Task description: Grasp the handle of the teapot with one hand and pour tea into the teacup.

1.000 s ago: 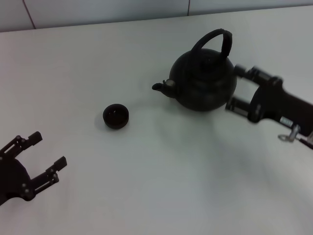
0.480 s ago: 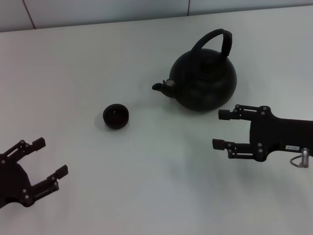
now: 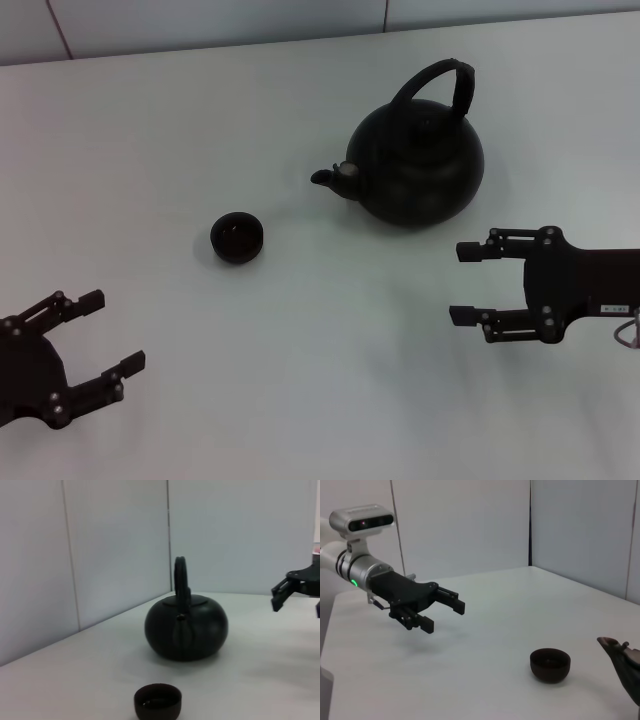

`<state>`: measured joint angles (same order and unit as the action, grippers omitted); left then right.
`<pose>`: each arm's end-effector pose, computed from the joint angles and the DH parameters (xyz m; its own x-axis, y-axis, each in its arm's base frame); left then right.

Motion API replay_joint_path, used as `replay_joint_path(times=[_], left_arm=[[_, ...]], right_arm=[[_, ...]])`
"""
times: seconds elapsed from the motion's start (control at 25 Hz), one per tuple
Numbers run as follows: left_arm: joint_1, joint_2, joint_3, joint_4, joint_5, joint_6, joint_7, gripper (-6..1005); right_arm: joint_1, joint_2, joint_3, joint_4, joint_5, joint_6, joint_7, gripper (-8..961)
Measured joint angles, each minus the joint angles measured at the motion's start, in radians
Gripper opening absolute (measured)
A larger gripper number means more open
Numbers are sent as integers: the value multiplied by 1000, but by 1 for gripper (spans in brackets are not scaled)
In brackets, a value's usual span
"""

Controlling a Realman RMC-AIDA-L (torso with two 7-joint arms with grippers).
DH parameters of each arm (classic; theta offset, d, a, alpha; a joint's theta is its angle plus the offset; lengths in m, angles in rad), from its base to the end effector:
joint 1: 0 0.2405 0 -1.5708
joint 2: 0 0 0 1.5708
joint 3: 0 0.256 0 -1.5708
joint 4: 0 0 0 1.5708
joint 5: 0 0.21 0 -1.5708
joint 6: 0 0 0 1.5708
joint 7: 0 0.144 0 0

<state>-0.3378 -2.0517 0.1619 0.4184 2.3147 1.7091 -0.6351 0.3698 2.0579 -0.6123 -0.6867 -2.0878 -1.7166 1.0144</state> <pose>-0.3464 0.2296 -0.0011 0.8563 0.0585 0.5131 0.3013 -0.8636 -0.4043 0.3103 0.2693 0.0157 0.8912 -0.1302 -0.4346 -0.2517 -0.9389 -0.2348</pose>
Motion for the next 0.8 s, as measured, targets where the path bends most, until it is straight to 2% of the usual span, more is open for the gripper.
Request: replay_joint_path(times=[0.32, 0.8], left_arm=[[-9, -1, 75, 55, 0, 36, -62, 800], [-11, 1, 82, 72, 0, 56, -73, 800]], right_arm=[[6, 4, 8, 2, 2, 16, -6, 730], [20, 7, 9, 4, 5, 29, -7, 731]])
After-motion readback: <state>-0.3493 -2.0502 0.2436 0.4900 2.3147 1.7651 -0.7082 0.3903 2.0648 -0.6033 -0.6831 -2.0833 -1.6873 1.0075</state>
